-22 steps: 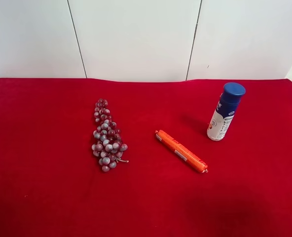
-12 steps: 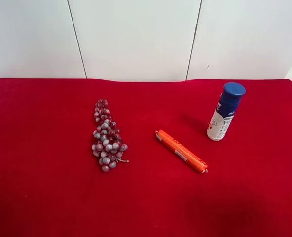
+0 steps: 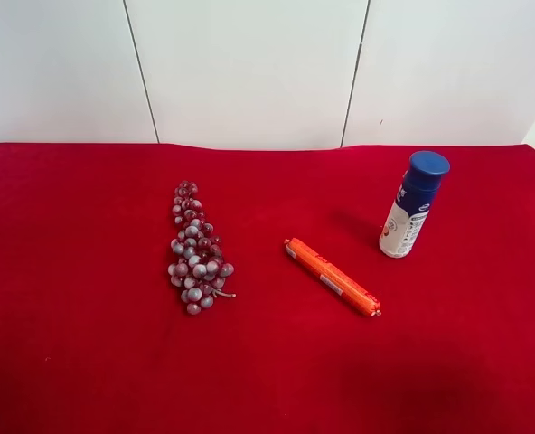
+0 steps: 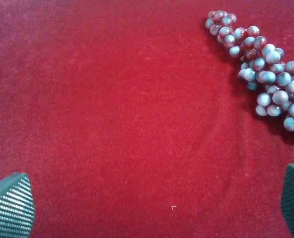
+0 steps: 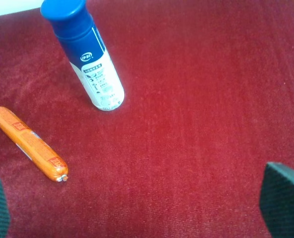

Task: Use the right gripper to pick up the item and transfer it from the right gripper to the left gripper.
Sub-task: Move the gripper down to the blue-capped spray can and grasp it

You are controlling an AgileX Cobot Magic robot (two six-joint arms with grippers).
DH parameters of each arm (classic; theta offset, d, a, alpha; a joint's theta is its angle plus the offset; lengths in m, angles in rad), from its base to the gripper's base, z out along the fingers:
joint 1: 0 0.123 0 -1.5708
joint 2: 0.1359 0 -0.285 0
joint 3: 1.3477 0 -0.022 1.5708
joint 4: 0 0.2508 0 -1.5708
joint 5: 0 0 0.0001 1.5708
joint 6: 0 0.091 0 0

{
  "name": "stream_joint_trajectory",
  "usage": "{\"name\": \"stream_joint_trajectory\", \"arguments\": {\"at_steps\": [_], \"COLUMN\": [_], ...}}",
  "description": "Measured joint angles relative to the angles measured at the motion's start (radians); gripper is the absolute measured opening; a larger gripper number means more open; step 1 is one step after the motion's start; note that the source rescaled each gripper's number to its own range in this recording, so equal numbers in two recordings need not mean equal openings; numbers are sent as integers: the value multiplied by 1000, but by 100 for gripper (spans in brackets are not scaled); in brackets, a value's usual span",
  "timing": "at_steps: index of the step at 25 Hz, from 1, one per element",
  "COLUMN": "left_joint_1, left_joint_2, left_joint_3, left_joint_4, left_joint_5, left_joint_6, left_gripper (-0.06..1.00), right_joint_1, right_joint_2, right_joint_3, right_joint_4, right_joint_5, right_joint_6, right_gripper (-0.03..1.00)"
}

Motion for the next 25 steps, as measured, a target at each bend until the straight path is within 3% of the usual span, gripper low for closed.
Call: {"name": "stream_joint_trajectory", "arguments": {"at_steps": [21, 25], "left_joint_1": [0, 0], "left_joint_2": [0, 0], "left_joint_3": [0, 0], "left_joint_4": [0, 2], "left_joint_5": [0, 0], "left_joint_6": [0, -3], "left_gripper": [100, 100], "right_joint_1": [0, 0], "right_joint_2": [0, 56], "right_joint_3": [0, -60], "right_joint_4": [3, 2], "right_joint_5": [-1, 6], "right_joint_6": [-12, -20], "right_gripper": [100, 100]}}
